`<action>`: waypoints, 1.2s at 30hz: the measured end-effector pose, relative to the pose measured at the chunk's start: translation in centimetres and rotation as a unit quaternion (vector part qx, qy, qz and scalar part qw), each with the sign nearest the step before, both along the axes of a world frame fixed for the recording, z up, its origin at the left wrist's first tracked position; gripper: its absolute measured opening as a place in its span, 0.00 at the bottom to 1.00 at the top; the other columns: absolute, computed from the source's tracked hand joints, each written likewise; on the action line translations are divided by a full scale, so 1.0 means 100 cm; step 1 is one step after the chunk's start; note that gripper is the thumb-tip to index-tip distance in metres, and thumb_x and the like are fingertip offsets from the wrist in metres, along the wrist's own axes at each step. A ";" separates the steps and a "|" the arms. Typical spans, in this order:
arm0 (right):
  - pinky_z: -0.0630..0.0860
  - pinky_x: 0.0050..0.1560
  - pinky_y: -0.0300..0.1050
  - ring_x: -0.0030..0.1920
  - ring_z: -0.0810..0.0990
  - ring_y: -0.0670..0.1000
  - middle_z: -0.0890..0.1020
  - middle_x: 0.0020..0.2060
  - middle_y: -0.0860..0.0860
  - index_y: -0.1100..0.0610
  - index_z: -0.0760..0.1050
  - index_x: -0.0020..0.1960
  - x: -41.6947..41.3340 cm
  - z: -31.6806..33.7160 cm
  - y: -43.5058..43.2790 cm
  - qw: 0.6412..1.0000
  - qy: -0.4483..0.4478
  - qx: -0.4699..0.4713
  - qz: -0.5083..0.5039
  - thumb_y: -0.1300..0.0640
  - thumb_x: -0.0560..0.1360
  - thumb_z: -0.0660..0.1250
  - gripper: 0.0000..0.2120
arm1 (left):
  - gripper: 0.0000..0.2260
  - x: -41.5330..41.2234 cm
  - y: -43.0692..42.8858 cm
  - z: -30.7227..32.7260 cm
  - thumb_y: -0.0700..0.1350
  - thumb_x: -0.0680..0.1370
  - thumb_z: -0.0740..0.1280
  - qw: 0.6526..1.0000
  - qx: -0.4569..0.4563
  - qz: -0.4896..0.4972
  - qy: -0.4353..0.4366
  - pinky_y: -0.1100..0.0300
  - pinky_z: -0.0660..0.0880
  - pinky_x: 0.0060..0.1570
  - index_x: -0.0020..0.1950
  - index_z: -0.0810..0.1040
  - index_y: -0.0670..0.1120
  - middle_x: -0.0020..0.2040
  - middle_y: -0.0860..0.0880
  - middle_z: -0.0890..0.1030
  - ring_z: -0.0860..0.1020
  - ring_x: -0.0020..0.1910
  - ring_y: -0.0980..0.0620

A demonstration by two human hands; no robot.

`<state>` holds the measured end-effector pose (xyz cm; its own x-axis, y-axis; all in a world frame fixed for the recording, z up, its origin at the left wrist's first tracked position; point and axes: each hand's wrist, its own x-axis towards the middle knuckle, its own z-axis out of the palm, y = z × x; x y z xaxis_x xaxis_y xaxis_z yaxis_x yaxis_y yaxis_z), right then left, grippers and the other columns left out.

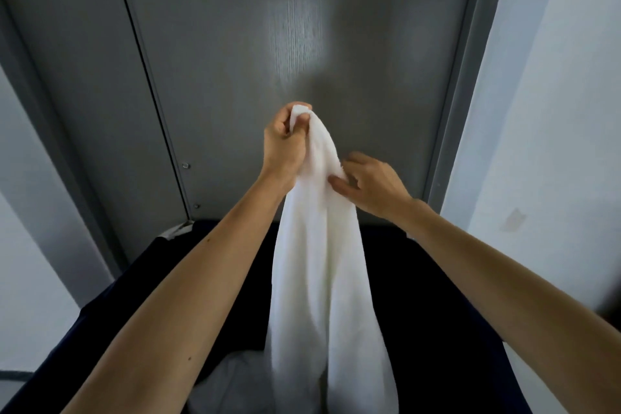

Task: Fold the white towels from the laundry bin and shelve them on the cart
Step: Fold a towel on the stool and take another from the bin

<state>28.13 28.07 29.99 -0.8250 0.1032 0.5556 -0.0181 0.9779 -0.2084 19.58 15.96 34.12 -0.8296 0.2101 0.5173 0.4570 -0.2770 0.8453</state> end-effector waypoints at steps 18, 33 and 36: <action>0.62 0.37 0.43 0.35 0.78 0.58 0.79 0.32 0.54 0.62 0.79 0.38 0.007 -0.024 -0.016 0.984 0.021 0.170 -0.044 0.41 0.76 0.52 0.28 | 0.08 0.009 -0.015 -0.054 0.40 0.74 0.65 0.973 -0.139 0.033 0.182 0.74 0.70 0.43 0.51 0.81 0.46 0.46 0.61 0.77 0.75 0.44 0.71; 0.67 0.42 0.41 0.40 0.71 0.53 0.68 0.36 0.49 0.62 0.73 0.41 -0.002 -0.043 0.000 0.985 -0.167 -0.038 0.007 0.54 0.77 0.63 0.12 | 0.06 -0.011 -0.032 -0.038 0.35 0.77 0.65 0.998 0.034 0.037 -0.026 0.72 0.71 0.41 0.46 0.78 0.45 0.42 0.57 0.78 0.75 0.36 0.69; 0.65 0.35 0.30 0.35 0.68 0.45 0.66 0.35 0.44 0.63 0.75 0.45 -0.003 -0.054 -0.001 0.977 -0.099 -0.183 0.039 0.61 0.73 0.68 0.04 | 0.07 -0.010 -0.033 -0.043 0.36 0.77 0.65 0.999 0.035 0.022 -0.032 0.70 0.72 0.45 0.44 0.78 0.48 0.43 0.58 0.79 0.76 0.39 0.68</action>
<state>27.78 27.94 24.60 -0.9262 0.1971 0.3215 -0.0139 0.8341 -0.5514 18.60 12.70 29.78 -0.8695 0.1382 0.4743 0.4148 -0.3173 0.8528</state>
